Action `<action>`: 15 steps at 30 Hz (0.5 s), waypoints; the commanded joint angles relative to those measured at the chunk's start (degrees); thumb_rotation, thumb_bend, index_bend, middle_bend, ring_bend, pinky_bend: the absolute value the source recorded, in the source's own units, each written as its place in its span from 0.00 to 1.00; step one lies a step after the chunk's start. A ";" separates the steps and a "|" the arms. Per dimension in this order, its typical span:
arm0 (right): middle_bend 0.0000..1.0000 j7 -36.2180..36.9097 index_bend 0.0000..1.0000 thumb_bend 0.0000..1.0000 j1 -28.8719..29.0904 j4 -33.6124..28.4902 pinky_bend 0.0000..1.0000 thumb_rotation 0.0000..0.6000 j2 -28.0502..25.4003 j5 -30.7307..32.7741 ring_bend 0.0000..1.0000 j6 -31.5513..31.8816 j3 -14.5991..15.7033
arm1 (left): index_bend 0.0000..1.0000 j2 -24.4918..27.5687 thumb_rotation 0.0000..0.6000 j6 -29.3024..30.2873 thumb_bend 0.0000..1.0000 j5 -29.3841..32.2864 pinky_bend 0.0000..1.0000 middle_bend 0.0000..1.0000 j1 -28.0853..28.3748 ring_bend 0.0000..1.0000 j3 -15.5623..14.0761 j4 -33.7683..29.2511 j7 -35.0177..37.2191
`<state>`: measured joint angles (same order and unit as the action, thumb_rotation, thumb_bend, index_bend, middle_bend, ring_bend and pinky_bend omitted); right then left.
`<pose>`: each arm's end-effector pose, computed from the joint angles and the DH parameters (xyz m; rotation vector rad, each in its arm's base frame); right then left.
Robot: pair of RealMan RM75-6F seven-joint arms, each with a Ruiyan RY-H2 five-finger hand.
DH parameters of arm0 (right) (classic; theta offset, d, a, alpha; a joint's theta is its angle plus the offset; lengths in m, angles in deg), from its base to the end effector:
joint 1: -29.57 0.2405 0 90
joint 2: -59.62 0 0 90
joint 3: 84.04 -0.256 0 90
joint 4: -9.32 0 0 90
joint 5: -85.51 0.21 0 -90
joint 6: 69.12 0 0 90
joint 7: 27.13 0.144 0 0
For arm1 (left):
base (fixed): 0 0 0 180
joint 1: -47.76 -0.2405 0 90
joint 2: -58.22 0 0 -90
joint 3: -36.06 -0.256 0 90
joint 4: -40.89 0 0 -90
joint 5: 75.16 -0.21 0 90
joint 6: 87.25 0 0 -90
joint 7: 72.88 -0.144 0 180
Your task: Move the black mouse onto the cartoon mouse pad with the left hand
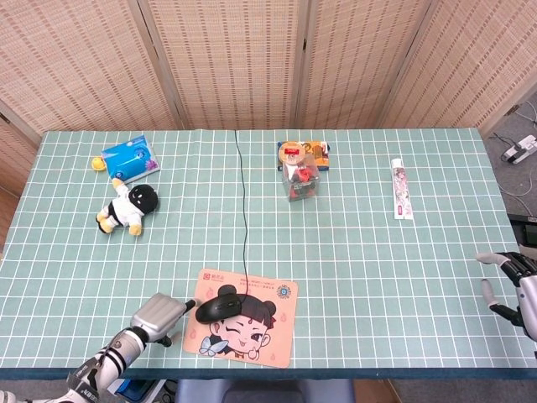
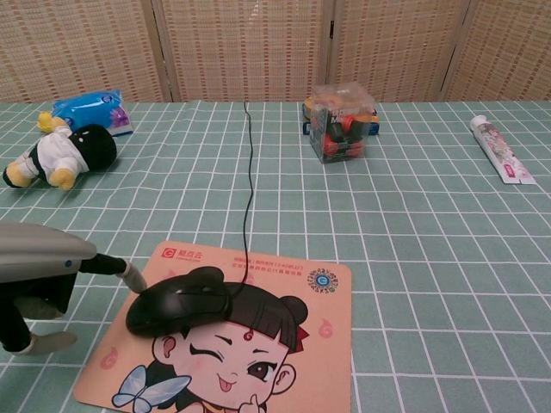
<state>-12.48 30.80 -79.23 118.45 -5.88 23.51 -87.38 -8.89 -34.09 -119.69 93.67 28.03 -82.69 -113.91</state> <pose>-0.3178 -0.1623 0.2073 1.3350 -0.8720 1.0753 -0.1561 0.2175 0.0259 -2.2111 -1.1098 -0.3918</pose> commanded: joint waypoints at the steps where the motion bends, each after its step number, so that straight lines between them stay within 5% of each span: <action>1: 0.40 0.12 0.35 0.41 0.02 0.07 0.38 1.00 -0.02 0.03 0.31 -0.04 -0.03 | 0.21 1.71 1.00 -3.04 0.43 0.36 1.00 1.00 1.54 1.00 -0.33 -0.65 1.74; 15: 0.40 0.49 0.35 0.41 -0.17 0.14 0.38 1.00 -0.12 0.00 0.31 0.33 -0.07 | 0.27 4.19 1.00 -7.78 0.43 -3.71 1.00 1.00 3.86 1.00 -1.17 -2.87 6.58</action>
<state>-11.99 30.63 -79.09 118.32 -5.88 23.84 -87.45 -4.81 -41.67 -123.17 97.37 26.89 -85.38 -107.61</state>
